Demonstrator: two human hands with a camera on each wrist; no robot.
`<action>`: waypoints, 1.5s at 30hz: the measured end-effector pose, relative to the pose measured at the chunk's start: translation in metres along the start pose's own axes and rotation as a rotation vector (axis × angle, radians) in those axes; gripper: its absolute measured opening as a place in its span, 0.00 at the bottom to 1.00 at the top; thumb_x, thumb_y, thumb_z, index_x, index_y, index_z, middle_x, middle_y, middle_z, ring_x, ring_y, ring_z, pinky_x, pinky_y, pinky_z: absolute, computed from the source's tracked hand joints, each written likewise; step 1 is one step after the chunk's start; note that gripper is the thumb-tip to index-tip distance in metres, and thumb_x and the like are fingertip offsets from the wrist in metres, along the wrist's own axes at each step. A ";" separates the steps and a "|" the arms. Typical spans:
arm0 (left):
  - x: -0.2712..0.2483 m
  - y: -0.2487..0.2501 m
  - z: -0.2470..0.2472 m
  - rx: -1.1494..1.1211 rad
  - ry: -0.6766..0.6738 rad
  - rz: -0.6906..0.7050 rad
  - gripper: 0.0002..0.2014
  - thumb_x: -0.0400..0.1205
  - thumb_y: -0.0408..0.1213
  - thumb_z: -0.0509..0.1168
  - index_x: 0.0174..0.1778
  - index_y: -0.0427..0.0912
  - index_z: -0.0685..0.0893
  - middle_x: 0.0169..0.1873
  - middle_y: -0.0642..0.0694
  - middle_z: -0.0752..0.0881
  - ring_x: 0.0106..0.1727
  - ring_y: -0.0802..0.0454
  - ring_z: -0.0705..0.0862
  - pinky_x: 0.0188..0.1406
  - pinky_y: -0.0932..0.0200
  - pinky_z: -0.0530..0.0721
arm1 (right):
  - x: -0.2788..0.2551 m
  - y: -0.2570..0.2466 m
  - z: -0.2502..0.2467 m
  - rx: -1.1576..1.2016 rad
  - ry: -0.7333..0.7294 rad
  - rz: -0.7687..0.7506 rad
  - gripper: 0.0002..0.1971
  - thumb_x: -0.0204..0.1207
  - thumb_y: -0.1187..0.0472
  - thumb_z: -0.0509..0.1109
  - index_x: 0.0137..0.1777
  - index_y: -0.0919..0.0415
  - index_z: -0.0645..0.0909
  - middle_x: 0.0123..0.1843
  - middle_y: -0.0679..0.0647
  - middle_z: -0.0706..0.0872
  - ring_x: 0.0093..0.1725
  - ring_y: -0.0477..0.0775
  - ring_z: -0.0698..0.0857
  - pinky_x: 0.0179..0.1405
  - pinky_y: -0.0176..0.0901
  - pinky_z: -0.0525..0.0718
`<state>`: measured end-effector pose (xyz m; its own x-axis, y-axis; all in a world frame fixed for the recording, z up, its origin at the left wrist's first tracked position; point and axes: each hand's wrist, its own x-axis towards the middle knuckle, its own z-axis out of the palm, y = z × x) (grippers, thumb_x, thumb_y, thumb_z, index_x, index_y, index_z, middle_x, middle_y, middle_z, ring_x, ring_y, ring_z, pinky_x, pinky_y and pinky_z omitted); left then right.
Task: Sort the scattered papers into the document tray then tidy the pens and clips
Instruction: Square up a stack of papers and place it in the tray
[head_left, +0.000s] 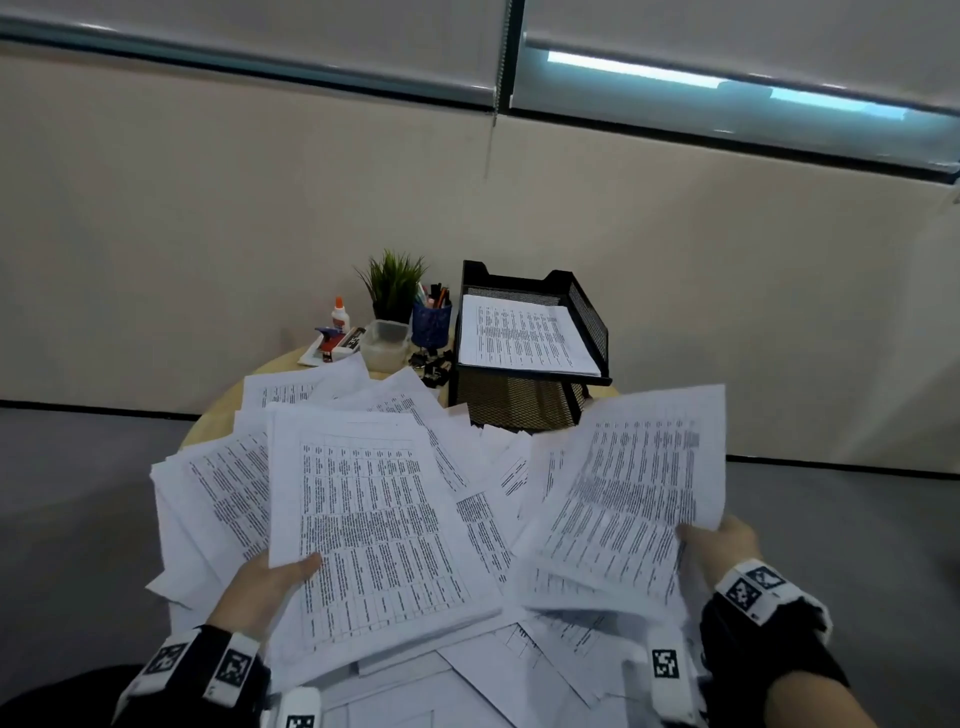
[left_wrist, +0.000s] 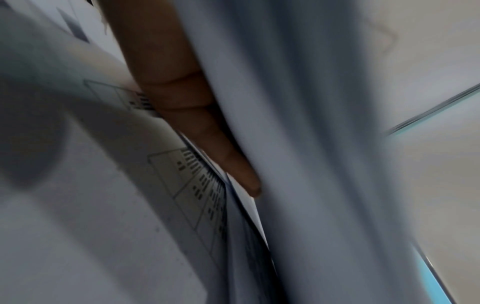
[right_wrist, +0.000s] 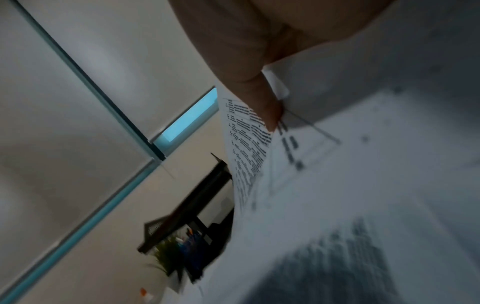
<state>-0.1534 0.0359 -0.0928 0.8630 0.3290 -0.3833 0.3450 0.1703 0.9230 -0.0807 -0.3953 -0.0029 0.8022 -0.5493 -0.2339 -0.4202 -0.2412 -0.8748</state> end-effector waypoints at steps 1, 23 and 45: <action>-0.001 0.000 0.001 0.017 -0.008 0.000 0.22 0.78 0.29 0.69 0.68 0.28 0.76 0.63 0.33 0.82 0.58 0.39 0.80 0.68 0.42 0.73 | 0.003 -0.002 0.000 0.065 -0.017 -0.001 0.17 0.74 0.77 0.68 0.63 0.78 0.77 0.59 0.71 0.83 0.59 0.71 0.83 0.63 0.57 0.77; -0.048 0.006 0.058 0.065 -0.192 0.105 0.32 0.62 0.60 0.77 0.58 0.47 0.83 0.42 0.63 0.84 0.54 0.55 0.84 0.53 0.64 0.77 | -0.041 0.033 0.091 -0.213 -0.579 -0.048 0.04 0.67 0.60 0.74 0.40 0.58 0.82 0.41 0.57 0.86 0.45 0.59 0.84 0.53 0.49 0.82; -0.029 0.002 0.047 0.019 -0.207 0.085 0.24 0.77 0.24 0.68 0.71 0.34 0.74 0.55 0.44 0.84 0.58 0.47 0.79 0.61 0.54 0.73 | -0.039 0.026 0.105 -0.565 -0.494 -0.191 0.16 0.74 0.60 0.66 0.27 0.53 0.65 0.29 0.53 0.72 0.33 0.52 0.72 0.32 0.41 0.68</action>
<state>-0.1608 -0.0166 -0.0786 0.9459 0.1437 -0.2909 0.2730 0.1322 0.9529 -0.0790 -0.2962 -0.0609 0.9229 -0.0688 -0.3788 -0.3018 -0.7401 -0.6009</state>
